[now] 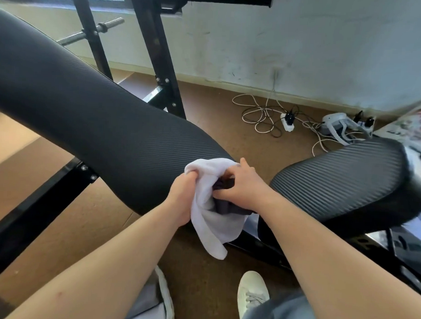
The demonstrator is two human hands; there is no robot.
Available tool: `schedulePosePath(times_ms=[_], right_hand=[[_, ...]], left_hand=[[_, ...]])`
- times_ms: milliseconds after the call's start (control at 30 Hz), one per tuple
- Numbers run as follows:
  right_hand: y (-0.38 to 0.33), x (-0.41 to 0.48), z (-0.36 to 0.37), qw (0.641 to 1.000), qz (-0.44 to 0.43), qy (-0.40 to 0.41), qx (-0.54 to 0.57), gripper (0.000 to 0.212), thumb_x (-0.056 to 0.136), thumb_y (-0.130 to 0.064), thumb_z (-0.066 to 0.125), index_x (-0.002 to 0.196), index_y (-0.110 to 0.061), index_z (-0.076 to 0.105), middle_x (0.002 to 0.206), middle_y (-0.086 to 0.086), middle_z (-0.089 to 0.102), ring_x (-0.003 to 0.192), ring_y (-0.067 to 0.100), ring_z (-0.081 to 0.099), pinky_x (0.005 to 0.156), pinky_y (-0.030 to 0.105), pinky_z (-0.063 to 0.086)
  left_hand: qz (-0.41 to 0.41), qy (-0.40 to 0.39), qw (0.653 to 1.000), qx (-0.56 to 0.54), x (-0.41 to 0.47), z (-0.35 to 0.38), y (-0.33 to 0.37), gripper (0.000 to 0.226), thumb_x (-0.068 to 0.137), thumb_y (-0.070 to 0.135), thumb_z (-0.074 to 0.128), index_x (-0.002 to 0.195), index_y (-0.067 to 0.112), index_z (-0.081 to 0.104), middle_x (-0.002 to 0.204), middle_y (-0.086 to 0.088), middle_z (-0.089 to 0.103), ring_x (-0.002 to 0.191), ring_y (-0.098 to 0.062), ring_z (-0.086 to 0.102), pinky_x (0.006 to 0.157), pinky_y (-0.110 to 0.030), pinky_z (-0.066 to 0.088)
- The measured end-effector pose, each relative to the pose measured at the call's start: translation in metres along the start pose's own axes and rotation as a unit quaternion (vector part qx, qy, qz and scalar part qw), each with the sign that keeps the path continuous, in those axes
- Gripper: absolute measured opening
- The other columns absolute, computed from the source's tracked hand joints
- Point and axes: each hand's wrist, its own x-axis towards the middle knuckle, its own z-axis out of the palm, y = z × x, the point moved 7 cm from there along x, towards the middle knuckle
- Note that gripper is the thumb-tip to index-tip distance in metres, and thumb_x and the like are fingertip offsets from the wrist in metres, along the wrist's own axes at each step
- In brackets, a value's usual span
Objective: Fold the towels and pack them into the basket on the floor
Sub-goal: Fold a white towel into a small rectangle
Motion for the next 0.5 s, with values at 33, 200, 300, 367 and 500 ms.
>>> schedulePosePath(times_ms=[33,200,300,367,500], right_hand=[[0.002,0.002,0.003,0.999,0.002,-0.01,-0.043,0.058,0.063,-0.059,0.071,0.116,-0.044,0.056,0.155,0.008,0.031,0.141,0.039,0.032,0.104,0.058,0.044],[0.0,0.003,-0.003,0.993,0.038,0.043,-0.103,0.068,0.086,-0.023,0.061,0.146,-0.041,0.035,0.169,0.006,-0.001,0.15,0.041,0.013,0.108,0.065,0.037],[0.003,0.005,0.002,0.993,0.045,0.009,-0.112,0.084,0.084,-0.021,0.06,0.154,-0.044,0.02,0.168,0.006,-0.004,0.147,0.044,0.016,0.108,0.064,0.038],[0.007,0.006,0.014,0.993,0.047,-0.048,-0.099,0.099,0.076,-0.031,0.071,0.155,-0.049,0.013,0.167,0.006,0.0,0.146,0.047,0.02,0.11,0.058,0.04],[0.008,0.009,0.026,0.995,0.052,-0.037,-0.076,0.091,0.068,-0.044,0.075,0.145,-0.051,0.027,0.154,0.007,0.028,0.138,0.045,0.033,0.104,0.056,0.046]], left_hand=[[0.007,0.007,1.0,-0.017,0.005,-0.003,0.001,0.043,0.076,0.029,0.056,0.111,0.011,0.072,0.12,-0.022,0.071,0.109,-0.035,0.07,0.099,-0.049,0.052],[0.007,-0.006,0.999,-0.053,0.008,-0.013,0.003,0.035,0.093,0.031,0.056,0.118,0.014,0.074,0.116,-0.016,0.074,0.108,-0.036,0.072,0.101,-0.052,0.053],[-0.027,-0.058,0.997,-0.038,0.004,-0.017,-0.002,0.042,0.098,0.046,0.052,0.12,0.017,0.073,0.116,-0.014,0.075,0.109,-0.034,0.071,0.101,-0.051,0.053],[0.006,-0.057,0.998,0.015,0.004,-0.023,0.002,0.048,0.093,0.053,0.058,0.125,0.02,0.068,0.119,-0.01,0.074,0.111,-0.03,0.07,0.101,-0.051,0.053],[0.226,0.044,0.926,0.299,-0.007,-0.031,0.025,0.1,0.082,0.031,0.08,0.158,0.034,0.015,0.145,0.007,0.032,0.125,-0.01,0.041,0.099,-0.032,0.044]])
